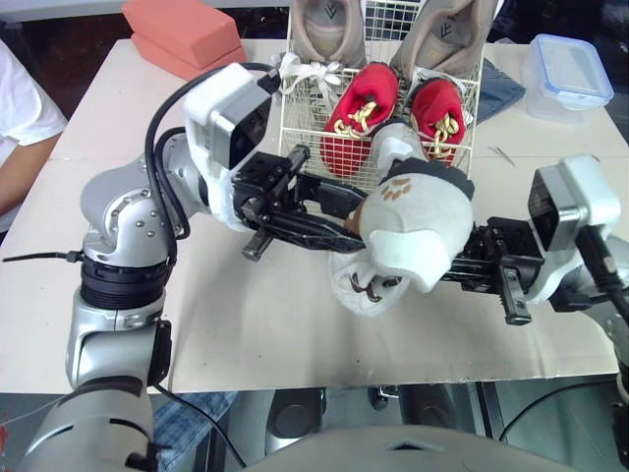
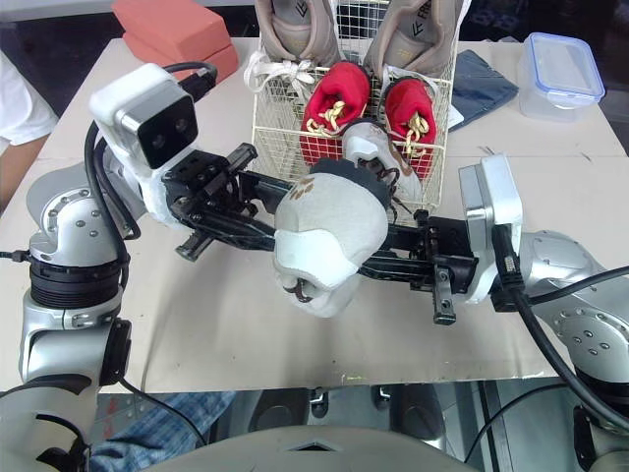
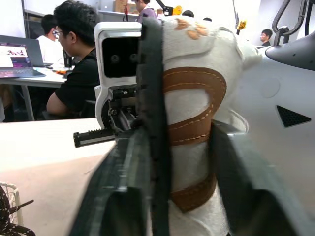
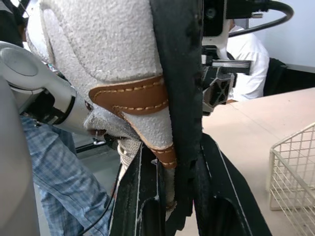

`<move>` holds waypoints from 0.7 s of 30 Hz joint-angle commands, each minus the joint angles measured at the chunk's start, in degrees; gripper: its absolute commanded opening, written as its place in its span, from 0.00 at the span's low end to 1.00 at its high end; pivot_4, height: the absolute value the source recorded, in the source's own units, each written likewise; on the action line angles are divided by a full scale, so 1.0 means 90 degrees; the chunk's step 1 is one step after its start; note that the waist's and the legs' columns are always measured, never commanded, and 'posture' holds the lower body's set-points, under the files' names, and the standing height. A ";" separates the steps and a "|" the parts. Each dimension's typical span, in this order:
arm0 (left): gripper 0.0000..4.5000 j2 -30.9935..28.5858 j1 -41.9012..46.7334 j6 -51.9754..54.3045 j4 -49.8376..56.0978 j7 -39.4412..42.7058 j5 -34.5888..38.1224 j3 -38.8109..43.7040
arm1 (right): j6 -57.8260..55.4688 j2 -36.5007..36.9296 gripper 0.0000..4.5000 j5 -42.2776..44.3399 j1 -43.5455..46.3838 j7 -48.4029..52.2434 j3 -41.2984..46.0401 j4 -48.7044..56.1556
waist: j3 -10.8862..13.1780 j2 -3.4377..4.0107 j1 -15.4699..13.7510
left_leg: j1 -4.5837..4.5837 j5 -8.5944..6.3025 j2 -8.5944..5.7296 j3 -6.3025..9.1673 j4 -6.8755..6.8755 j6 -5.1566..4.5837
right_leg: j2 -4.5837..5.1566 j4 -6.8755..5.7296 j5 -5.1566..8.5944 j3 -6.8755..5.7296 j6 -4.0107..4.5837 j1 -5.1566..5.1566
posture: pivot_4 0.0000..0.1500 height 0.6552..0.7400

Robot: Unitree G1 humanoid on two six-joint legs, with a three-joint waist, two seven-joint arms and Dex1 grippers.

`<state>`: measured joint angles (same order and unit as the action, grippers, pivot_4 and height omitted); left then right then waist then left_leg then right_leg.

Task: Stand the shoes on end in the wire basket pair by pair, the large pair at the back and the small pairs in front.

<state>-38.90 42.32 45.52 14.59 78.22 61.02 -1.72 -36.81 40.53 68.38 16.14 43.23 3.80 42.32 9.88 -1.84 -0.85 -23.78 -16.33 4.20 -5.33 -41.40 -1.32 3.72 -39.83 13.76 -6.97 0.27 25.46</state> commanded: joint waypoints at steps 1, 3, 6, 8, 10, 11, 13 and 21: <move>0.13 0.0076 -0.0071 0.0019 0.0284 -0.0071 -0.0012 0.0032 | 0.0036 -0.0047 0.00 0.0056 0.0167 -0.0069 -0.0036 0.0218 | 0.0000 0.0001 -0.0002 | 0.0000 0.0000 0.0000 0.0000 0.0000 0.0000 | 0.0000 0.0000 0.0000 0.0000 0.0000 0.0000 | 1.00 0.36; 0.13 0.0111 -0.0121 -0.0046 0.0270 -0.0156 -0.0099 0.0094 | 0.0038 -0.0067 0.00 0.0061 0.0175 -0.0096 -0.0029 0.0213 | 0.0001 0.0001 -0.0003 | -0.0001 0.0000 0.0000 0.0001 0.0000 0.0000 | 0.0000 0.0000 0.0000 -0.0001 0.0000 0.0000 | 1.00 0.36; 0.13 0.0217 -0.0191 -0.0137 0.0223 -0.0485 -0.0122 0.0368 | -0.0002 -0.0022 0.30 0.0158 0.0102 -0.0168 0.0071 0.0202 | 0.0001 0.0001 -0.0009 | 0.0000 0.0000 0.0000 0.0001 0.0000 0.0000 | 0.0001 0.0000 0.0000 -0.0001 0.0000 0.0000 | 1.00 0.36; 0.13 0.0235 -0.0241 -0.0163 0.0194 -0.0731 -0.0065 0.0615 | 0.0015 0.0041 0.51 0.0152 -0.0018 -0.0195 0.0193 0.0215 | 0.0001 0.0001 -0.0008 | -0.0002 0.0000 0.0000 0.0002 0.0000 0.0000 | 0.0003 0.0000 0.0000 -0.0002 0.0000 0.0000 | 1.00 0.36; 0.13 0.0211 -0.0340 -0.0220 0.0192 -0.1006 -0.0005 0.0934 | 0.0093 0.0087 0.72 0.0070 -0.0231 -0.0226 0.0374 0.0217 | 0.0001 0.0001 -0.0006 | -0.0001 0.0000 0.0001 0.0002 0.0000 0.0000 | 0.0003 0.0000 0.0000 -0.0001 0.0001 0.0000 | 1.00 0.36; 0.13 0.0205 -0.0383 -0.0249 0.0192 -0.1132 0.0014 0.1079 | 0.0128 0.0111 0.82 0.0027 -0.0338 -0.0226 0.0465 0.0215 | 0.0001 0.0001 -0.0007 | -0.0001 0.0000 0.0001 0.0003 0.0001 0.0000 | 0.0003 0.0001 0.0000 -0.0001 0.0001 0.0000 | 1.00 0.36; 0.13 0.0170 -0.0510 -0.0391 0.0155 -0.1436 -0.0031 0.1475 | 0.0252 0.0095 1.00 -0.0101 -0.0601 -0.0283 0.0707 0.0187 | 0.0001 0.0001 -0.0004 | -0.0001 0.0000 0.0001 0.0001 0.0003 0.0000 | 0.0004 0.0001 0.0000 -0.0001 0.0001 0.0000 | 1.00 0.36; 0.13 0.0122 -0.0865 -0.1630 -0.0373 -0.1993 -0.0875 0.2448 | 0.0708 -0.0072 1.00 -0.0633 -0.1401 -0.0305 0.1240 0.0029 | 0.0001 0.0001 -0.0020 | 0.0002 0.0000 0.0001 0.0000 0.0003 0.0000 | 0.0004 -0.0001 0.0001 -0.0002 -0.0002 0.0000 | 1.00 0.36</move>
<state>-38.29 33.18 35.57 11.66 61.06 54.84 18.04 -32.55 40.26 63.28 3.74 40.52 13.02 42.10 9.89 -1.83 -1.03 -23.77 -16.33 4.20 -5.31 -41.37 -1.32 3.76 -39.83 13.77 -7.00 0.26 25.45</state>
